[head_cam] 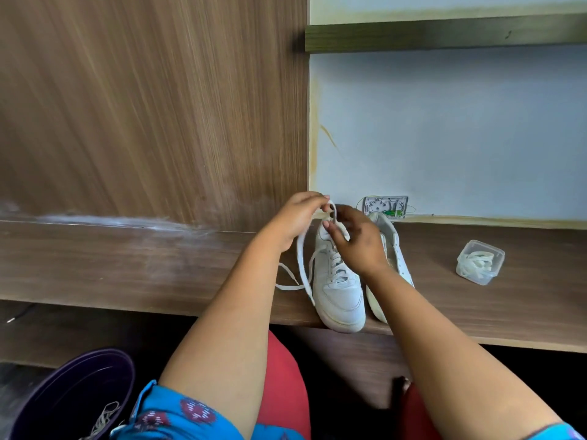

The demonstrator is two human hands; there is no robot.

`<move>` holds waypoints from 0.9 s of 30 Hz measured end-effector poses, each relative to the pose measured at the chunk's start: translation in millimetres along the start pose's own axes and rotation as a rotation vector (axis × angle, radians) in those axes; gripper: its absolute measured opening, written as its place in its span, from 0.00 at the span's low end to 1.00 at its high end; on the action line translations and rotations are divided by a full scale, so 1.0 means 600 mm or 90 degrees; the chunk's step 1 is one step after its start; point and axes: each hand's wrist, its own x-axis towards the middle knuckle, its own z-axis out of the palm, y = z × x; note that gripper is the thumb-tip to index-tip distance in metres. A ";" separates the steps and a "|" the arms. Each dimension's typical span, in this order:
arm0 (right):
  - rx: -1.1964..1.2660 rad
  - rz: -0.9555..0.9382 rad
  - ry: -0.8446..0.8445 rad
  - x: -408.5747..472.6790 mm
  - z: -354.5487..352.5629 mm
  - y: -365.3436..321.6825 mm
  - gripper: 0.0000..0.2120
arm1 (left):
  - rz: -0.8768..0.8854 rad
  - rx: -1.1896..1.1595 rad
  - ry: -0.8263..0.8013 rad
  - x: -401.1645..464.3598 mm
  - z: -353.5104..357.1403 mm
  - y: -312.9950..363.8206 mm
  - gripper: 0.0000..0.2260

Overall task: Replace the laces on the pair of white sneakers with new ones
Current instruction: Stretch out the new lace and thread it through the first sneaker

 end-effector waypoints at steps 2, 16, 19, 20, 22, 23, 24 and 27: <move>-0.013 -0.033 0.039 0.005 -0.002 -0.017 0.07 | 0.001 0.045 -0.030 -0.006 0.009 -0.001 0.14; -0.166 0.039 -0.084 0.001 -0.025 -0.015 0.18 | 0.041 0.000 0.046 -0.011 -0.002 -0.002 0.12; -0.185 0.016 -0.074 -0.002 -0.025 -0.033 0.10 | 0.028 -0.088 0.066 -0.009 0.011 -0.021 0.12; -0.204 0.039 -0.099 -0.004 -0.027 -0.030 0.10 | 0.014 -0.148 0.058 -0.007 0.012 -0.025 0.14; -0.265 0.073 -0.186 -0.008 -0.028 -0.021 0.10 | -0.015 -0.267 0.008 -0.005 0.015 -0.024 0.17; -0.260 0.096 -0.242 -0.010 -0.028 -0.014 0.10 | -0.029 -0.303 -0.010 -0.002 0.017 -0.021 0.16; -0.226 0.126 -0.287 -0.010 -0.029 -0.010 0.11 | -0.042 -0.322 -0.012 0.001 0.019 -0.018 0.14; -0.181 0.188 -0.389 -0.005 -0.035 -0.005 0.09 | -0.046 -0.221 0.013 0.015 0.033 -0.020 0.13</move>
